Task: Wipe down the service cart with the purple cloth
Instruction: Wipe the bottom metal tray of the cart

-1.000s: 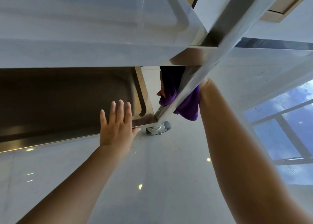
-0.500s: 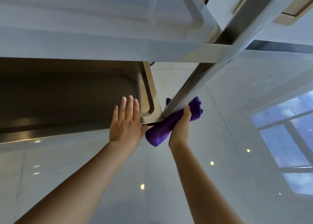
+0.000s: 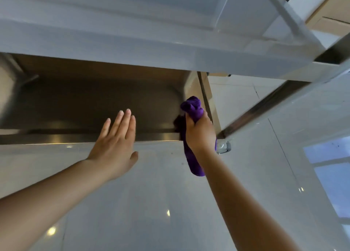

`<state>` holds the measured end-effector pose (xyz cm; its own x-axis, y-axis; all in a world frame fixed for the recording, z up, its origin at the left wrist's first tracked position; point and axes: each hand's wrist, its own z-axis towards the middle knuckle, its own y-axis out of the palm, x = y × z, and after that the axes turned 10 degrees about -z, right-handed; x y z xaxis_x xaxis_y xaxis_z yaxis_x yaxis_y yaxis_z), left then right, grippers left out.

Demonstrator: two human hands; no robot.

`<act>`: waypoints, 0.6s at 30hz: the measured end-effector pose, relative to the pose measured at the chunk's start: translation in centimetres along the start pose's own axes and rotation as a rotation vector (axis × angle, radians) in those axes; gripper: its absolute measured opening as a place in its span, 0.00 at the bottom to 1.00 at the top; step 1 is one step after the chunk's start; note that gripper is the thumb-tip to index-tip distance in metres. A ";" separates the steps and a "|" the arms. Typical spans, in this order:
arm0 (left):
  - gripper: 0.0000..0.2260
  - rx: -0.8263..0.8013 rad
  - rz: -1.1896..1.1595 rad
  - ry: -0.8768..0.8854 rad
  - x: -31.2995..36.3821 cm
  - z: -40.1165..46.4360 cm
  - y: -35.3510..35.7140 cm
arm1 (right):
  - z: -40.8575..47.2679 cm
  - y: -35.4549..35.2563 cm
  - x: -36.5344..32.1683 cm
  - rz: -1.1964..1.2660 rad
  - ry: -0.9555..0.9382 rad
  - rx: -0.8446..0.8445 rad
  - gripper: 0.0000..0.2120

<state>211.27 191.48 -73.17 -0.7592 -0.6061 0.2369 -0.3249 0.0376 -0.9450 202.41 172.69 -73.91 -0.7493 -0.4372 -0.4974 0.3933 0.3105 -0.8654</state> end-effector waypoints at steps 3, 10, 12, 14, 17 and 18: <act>0.38 0.110 -0.015 -0.007 -2.9 -1.7 0.7 | 2.7 -1.4 -0.7 -0.179 0.020 0.060 0.18; 0.42 0.241 0.013 0.025 -6.7 -2.3 2.0 | 3.7 -0.1 -5.1 -0.259 0.167 0.075 0.23; 0.42 0.247 -0.003 0.021 -6.6 -2.3 2.3 | 1.5 1.4 -6.5 -0.211 0.072 0.011 0.24; 0.42 0.250 -0.012 0.023 -6.8 -2.3 2.4 | -0.3 2.8 -7.9 -0.185 -0.043 -0.032 0.23; 0.44 0.271 -0.041 0.030 -7.2 -2.4 2.4 | -2.0 4.7 -10.6 -0.221 -0.221 -0.120 0.23; 0.45 0.283 -0.049 0.033 -7.3 -2.5 2.4 | -2.6 5.2 -11.6 -0.221 -0.286 -0.161 0.23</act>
<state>214.63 197.97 -76.64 -0.7660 -0.5755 0.2863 -0.1948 -0.2166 -0.9566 211.77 181.56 -72.47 -0.6188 -0.7191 -0.3162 0.1335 0.3004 -0.9444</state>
